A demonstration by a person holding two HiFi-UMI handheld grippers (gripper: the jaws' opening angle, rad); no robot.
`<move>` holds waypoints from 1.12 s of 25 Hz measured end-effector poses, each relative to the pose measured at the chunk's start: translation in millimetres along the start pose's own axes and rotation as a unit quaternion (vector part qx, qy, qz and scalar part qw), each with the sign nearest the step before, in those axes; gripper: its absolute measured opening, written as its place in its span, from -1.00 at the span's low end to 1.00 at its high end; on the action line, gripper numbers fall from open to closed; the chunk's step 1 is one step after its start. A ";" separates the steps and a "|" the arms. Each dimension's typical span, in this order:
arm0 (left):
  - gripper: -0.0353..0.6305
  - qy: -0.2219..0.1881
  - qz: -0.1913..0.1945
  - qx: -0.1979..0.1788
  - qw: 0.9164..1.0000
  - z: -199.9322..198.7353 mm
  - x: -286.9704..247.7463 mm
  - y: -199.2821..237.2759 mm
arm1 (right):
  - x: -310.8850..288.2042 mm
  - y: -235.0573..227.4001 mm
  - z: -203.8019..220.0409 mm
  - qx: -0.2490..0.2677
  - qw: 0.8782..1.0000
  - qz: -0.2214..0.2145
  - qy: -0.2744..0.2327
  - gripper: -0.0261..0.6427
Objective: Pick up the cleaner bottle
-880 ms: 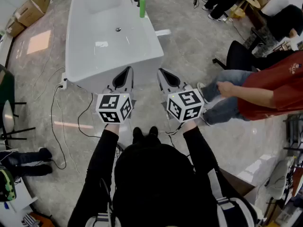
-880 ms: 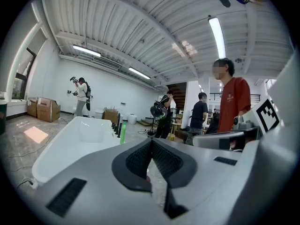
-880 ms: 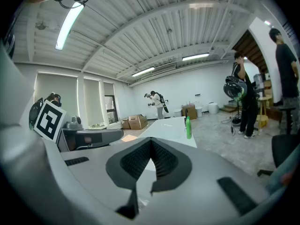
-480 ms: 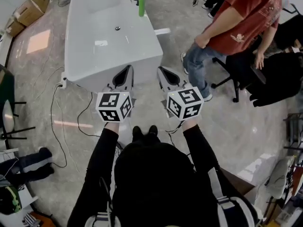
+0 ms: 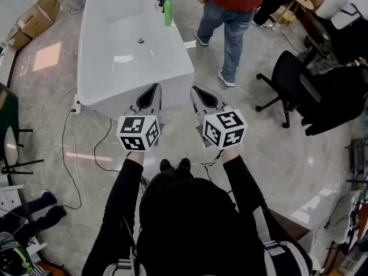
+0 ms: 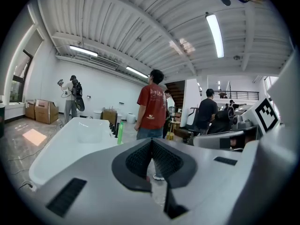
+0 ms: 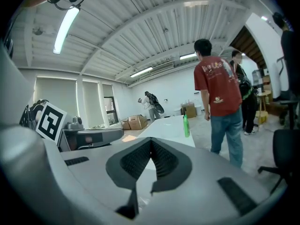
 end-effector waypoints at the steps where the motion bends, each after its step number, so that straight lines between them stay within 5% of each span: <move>1: -0.87 0.000 0.000 -0.001 1.000 -0.5 -1.9 -1.4 | 1.5 -3.3 -0.3 -0.001 1.000 0.002 0.000 -0.92; 19: -0.87 -0.005 -0.006 -0.018 1.000 -16.9 -46.5 -10.3 | -3.4 -48.3 -12.0 -0.007 1.000 0.017 0.009 -0.92; 28: -0.87 0.010 -0.010 -0.028 0.999 -20.1 -86.7 18.1 | -41.9 -68.4 -19.0 -0.007 0.999 0.022 0.025 -0.92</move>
Point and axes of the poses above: the fingertips, and each gripper's own axes: x backward along the fingers, y to its left, z out of its underside, the point moved 5 cm from there along x, backward along the fingers, and after that the axes turned 3 degrees about y, right-handed, at the moved point
